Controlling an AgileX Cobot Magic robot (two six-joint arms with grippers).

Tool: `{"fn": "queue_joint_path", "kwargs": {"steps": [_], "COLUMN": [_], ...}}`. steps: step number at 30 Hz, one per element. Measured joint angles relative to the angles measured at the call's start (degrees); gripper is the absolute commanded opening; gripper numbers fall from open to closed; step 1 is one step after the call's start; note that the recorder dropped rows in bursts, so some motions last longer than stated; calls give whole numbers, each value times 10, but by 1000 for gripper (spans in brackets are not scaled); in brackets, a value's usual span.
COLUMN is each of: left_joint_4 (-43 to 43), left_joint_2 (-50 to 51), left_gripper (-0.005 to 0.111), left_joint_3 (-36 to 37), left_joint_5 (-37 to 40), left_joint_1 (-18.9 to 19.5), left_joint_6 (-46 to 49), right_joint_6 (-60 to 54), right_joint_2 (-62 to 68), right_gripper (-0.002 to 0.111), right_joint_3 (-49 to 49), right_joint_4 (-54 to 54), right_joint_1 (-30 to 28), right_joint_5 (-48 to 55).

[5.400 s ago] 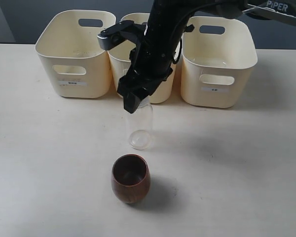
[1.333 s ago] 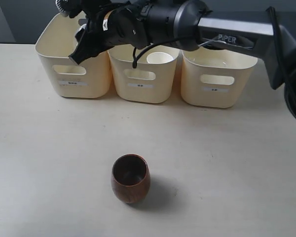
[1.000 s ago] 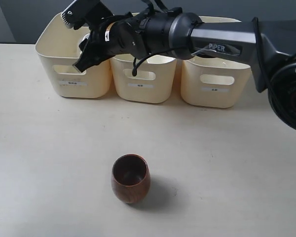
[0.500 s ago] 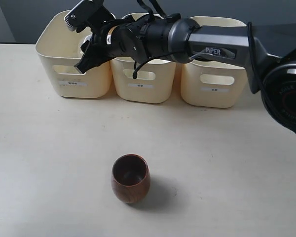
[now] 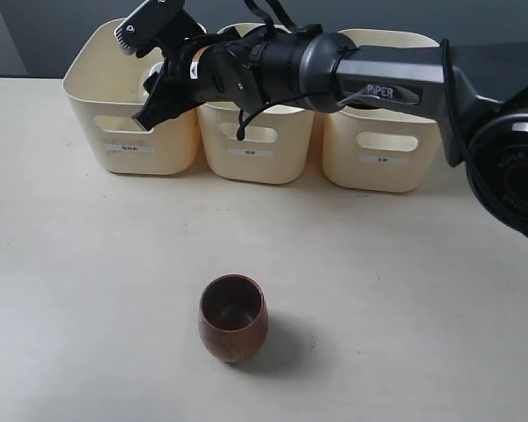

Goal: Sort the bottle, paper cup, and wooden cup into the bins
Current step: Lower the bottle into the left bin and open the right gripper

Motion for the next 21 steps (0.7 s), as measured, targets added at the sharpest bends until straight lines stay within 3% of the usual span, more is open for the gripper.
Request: {"fn": "queue_joint_path", "kwargs": {"steps": [21], "left_joint_4": [0], "left_joint_2": [0], "left_gripper": [0], "left_joint_3": [0], "left_joint_5": [0], "left_joint_1": [0], "left_joint_6": [0], "right_joint_6": [2], "right_joint_2": [-13], "right_gripper": [57], "right_joint_3": [0], "right_joint_4": [31], "right_joint_1": [0], "right_joint_5": [-1]}}
